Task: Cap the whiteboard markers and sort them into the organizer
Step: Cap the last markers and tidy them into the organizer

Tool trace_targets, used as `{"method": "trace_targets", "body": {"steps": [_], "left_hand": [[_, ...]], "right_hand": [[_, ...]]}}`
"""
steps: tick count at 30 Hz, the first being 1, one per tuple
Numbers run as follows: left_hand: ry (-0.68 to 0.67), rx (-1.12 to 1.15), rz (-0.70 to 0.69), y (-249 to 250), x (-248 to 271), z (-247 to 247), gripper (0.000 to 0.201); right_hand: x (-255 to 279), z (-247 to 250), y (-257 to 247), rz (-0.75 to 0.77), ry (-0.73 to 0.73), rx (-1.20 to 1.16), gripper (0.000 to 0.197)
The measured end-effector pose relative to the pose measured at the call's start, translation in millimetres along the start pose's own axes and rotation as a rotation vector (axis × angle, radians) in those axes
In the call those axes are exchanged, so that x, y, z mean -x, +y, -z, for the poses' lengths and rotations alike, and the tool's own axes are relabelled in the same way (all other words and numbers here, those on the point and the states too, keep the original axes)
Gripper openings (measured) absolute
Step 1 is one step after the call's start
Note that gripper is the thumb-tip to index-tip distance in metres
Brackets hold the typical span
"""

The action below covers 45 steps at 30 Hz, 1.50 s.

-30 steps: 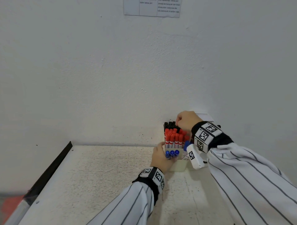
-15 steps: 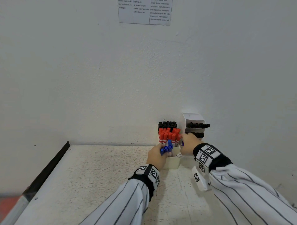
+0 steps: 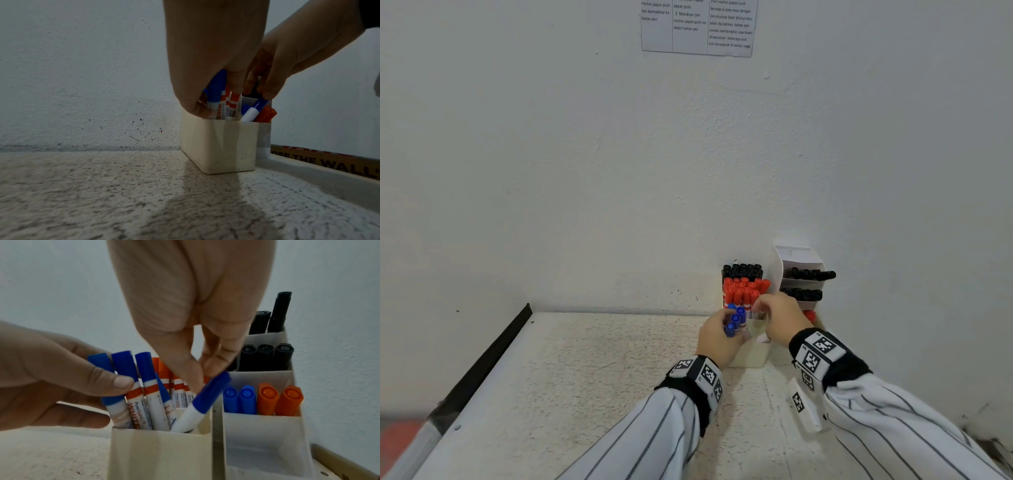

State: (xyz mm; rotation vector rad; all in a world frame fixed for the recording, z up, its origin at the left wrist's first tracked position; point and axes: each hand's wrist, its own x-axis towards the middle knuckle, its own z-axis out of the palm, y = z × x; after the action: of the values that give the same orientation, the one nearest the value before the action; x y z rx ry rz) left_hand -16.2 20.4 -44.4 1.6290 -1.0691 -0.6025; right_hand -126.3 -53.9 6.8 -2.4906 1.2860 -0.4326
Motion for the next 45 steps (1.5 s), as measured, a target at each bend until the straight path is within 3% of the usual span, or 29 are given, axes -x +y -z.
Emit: {"method": "trace_targets", "body": {"steps": [3,7,10,14,16,20,26,29,35,38,40,42,45], "left_hand": [[0.051,0.099,0.07,-1.6,-3.6,0.3,0.056],[-0.035,0.093,0.115,-3.2,-6.8,0.0,0.059],[-0.091,0.098,0.102,-3.1,-7.7,-3.2,0.052],[-0.097,0.063,0.038,-3.1,-10.1,-6.8,0.038],[-0.077,0.017,0.016,-4.9,-12.4,-6.7,0.036],[-0.077,0.005,-0.028,-6.9,-15.4,-4.4,0.033],[-0.025,0.073,-0.055,-9.0,-17.5,-3.1,0.039],[-0.054,0.068,-0.077,-11.5,-18.8,-1.4,0.038],[-0.087,0.038,-0.102,-17.0,-19.6,3.0,0.041],[-0.083,0.04,-0.085,-14.0,-16.1,5.4,0.041],[-0.045,0.019,-0.05,-14.6,-15.6,4.6,0.049],[-0.037,0.01,-0.013,-18.2,-15.9,2.8,0.06],[-0.101,0.025,0.03,-19.7,-12.7,2.3,0.07]], "right_hand": [[-0.8,-2.0,-0.7,-0.088,0.1,0.046,0.022],[-0.5,-8.9,3.9,-0.282,-0.05,0.212,0.031],[-0.9,-9.1,5.3,-0.222,-0.067,0.167,0.014],[-2.3,-8.1,7.2,-0.06,0.056,-0.13,0.027],[0.0,-7.4,3.9,0.002,0.032,-0.252,0.036],[-0.1,-14.2,7.2,0.027,-0.085,-0.204,0.05],[-1.4,-12.2,11.9,0.107,0.133,-0.255,0.025],[0.5,-8.8,14.1,0.165,0.046,-0.232,0.031],[8.4,-12.3,15.8,0.201,-0.01,-0.332,0.035],[11.0,-17.7,17.2,0.175,0.166,-0.322,0.033],[11.8,-20.2,18.6,0.071,0.239,-0.319,0.038],[12.7,-22.3,17.5,-0.005,0.21,-0.307,0.051],[12.2,-25.7,11.7,0.019,0.109,-0.303,0.065]]}}
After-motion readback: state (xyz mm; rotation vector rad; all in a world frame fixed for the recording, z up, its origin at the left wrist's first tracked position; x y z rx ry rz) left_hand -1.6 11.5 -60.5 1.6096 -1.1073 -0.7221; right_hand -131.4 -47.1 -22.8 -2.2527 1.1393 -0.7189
